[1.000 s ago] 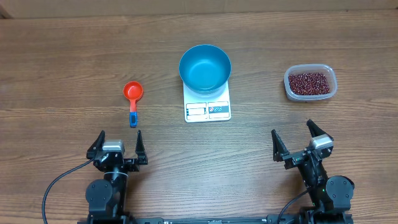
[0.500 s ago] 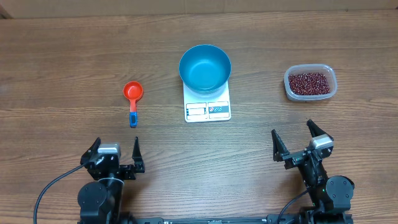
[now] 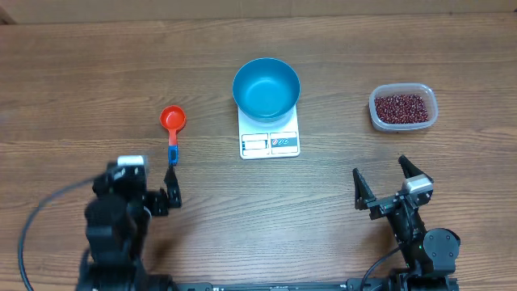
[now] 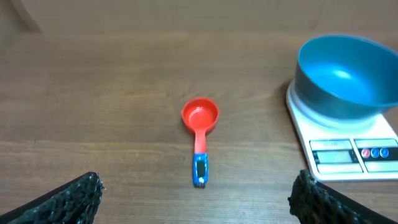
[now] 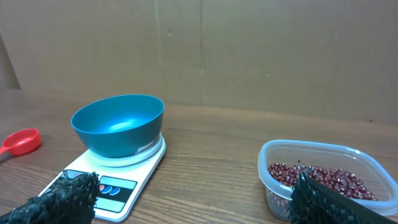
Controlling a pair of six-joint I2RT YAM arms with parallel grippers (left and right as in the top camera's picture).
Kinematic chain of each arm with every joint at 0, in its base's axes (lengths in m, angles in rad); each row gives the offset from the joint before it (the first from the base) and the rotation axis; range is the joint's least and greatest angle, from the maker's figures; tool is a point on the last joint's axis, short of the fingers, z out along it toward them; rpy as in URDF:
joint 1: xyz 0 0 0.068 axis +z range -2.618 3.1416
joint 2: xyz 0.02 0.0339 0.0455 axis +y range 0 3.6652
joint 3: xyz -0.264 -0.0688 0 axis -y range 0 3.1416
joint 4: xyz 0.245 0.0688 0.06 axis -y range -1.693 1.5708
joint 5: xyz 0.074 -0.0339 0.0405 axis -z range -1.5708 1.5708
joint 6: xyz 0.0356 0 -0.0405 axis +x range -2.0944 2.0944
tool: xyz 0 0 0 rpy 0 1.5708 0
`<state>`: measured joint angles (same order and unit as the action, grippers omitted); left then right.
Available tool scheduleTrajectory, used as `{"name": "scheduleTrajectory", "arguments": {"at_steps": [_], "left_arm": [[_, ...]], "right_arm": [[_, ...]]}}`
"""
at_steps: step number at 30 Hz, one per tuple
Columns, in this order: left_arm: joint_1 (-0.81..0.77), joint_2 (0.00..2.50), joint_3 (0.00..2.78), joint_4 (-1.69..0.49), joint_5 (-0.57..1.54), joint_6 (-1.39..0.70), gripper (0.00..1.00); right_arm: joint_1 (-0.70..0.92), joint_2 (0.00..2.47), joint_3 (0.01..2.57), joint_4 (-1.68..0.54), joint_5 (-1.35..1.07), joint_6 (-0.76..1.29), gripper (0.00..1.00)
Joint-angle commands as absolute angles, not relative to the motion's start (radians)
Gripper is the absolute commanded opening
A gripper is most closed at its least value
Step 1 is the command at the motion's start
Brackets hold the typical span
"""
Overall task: Scoop item into bowl and weigh 150g on scale
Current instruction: 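Reach the left gripper down to the red scoop's cup rim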
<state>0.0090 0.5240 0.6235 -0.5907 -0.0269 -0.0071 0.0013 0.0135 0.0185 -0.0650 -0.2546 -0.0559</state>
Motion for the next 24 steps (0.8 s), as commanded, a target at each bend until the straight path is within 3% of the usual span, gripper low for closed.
{"name": "scheduleTrajectory", "arguments": {"at_steps": [1,14,24], "left_arm": [[0.015,0.668,0.768,-0.638,-0.044,0.005,1.00],[0.015,1.348,1.399,-1.090,-0.045,0.072,0.99],[0.038,1.660,1.489,-1.040,-0.063,0.113,1.00]], "right_arm": [[-0.001,0.003,0.008,-0.062,-0.249,-0.053,1.00],[-0.001,0.003,0.008,-0.062,-0.249,-0.053,1.00],[-0.001,0.003,0.008,-0.062,-0.249,-0.053,1.00]]}}
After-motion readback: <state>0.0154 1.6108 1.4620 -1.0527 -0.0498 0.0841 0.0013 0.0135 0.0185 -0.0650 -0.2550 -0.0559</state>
